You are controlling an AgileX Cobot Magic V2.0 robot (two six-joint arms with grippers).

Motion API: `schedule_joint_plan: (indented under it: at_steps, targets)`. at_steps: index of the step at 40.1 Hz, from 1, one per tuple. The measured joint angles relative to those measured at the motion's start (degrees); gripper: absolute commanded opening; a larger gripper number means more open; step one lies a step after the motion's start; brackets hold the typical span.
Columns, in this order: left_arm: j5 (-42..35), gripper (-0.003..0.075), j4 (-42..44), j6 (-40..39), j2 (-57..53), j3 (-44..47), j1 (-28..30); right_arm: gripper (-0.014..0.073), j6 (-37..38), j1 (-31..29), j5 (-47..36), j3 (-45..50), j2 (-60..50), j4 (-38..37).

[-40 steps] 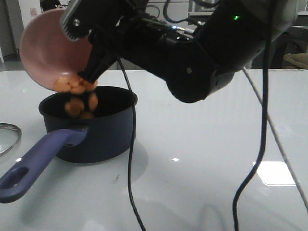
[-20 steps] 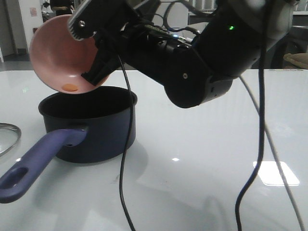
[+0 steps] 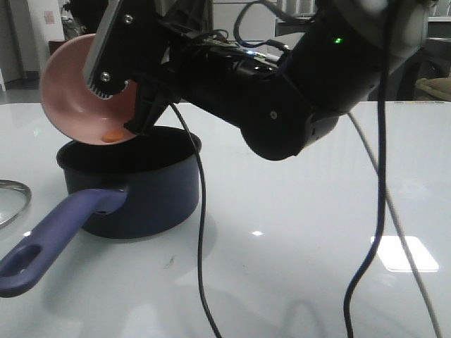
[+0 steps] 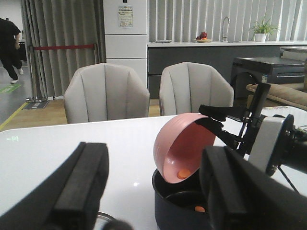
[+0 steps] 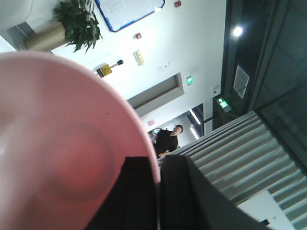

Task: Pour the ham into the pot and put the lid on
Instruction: 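Tilt the bowl with the right gripper to pour ham into the pot, then carry the empty bowl back and lower it onto the table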

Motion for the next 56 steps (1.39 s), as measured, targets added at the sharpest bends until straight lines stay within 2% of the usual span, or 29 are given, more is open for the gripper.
schedule_joint_plan:
  at_steps: [7, 14, 18, 21, 30, 33, 36, 39, 48, 56]
  targets:
    - [0.0, 0.0455, 0.0, 0.0, 0.0, 0.0, 0.0, 0.0137, -4.1, 0.0, -0.1, -0.4, 0.0, 0.0]
    - [0.0, 0.0455, 0.0, 0.0, 0.0, 0.0, 0.0, 0.0137, -11.7, 0.0, -0.1, -0.8, 0.0, 0.0]
    - [0.0, 0.0455, 0.0, 0.0, 0.0, 0.0, 0.0, 0.0137, -10.7, 0.0, -0.1, -0.8, 0.0, 1.5]
    - [0.0, 0.0455, 0.0, 0.0, 0.0, 0.0, 0.0, 0.0137, -4.2, 0.0, -0.1, -0.8, 0.0, 4.4]
    - [0.0, 0.0455, 0.0, 0.0, 0.0, 0.0, 0.0, 0.0137, 28.9, 0.0, -0.2, -0.7, 0.0, 17.5]
    - [0.0, 0.0455, 0.0, 0.0, 0.0, 0.0, 0.0, 0.0137, 36.2, 0.0, 2.0, -0.7, -0.1, 20.2]
    - [0.0, 0.0455, 0.0, 0.0, 0.0, 0.0, 0.0, 0.0137, 41.0, -0.1, 8.8, -0.6, -1.1, 21.9]
    - [0.0, 0.0455, 0.0, 0.0, 0.0, 0.0, 0.0, 0.0137, 42.6, -0.1, 16.8, -0.4, -3.5, 22.8]
    - [0.0, 0.0455, 0.0, 0.0, 0.0, 0.0, 0.0, 0.0137, 43.5, -0.6, 41.4, -0.2, -14.4, 24.1]
    - [0.0, 0.0455, 0.0, 0.0, 0.0, 0.0, 0.0, 0.0137, 42.9, -6.1, 61.8, -0.2, -23.6, 24.1]
